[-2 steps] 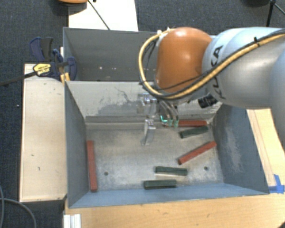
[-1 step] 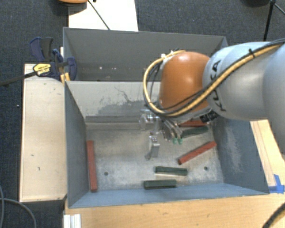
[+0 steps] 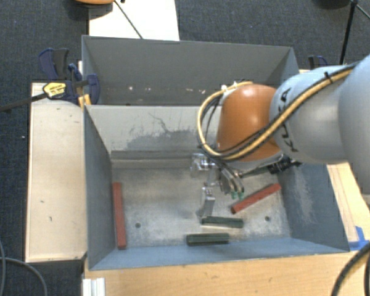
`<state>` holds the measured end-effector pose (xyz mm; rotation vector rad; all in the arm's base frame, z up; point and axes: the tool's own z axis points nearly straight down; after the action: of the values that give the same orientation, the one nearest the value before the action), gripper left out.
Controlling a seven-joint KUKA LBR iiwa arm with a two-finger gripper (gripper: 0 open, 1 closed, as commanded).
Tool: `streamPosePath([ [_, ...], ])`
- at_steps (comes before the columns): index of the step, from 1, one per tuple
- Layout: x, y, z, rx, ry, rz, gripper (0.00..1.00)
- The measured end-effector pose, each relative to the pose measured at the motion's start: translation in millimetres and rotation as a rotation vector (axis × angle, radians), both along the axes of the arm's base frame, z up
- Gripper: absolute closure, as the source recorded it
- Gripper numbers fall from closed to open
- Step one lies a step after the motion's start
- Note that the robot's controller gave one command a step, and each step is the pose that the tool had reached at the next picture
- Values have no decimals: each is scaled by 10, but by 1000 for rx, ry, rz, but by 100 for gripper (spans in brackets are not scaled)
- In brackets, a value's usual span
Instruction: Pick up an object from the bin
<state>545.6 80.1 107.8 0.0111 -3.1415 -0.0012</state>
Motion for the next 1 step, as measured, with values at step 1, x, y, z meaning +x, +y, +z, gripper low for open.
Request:
streamPosePath([
  [1, -241, -156, -22, -1, 0, 95, 0],
])
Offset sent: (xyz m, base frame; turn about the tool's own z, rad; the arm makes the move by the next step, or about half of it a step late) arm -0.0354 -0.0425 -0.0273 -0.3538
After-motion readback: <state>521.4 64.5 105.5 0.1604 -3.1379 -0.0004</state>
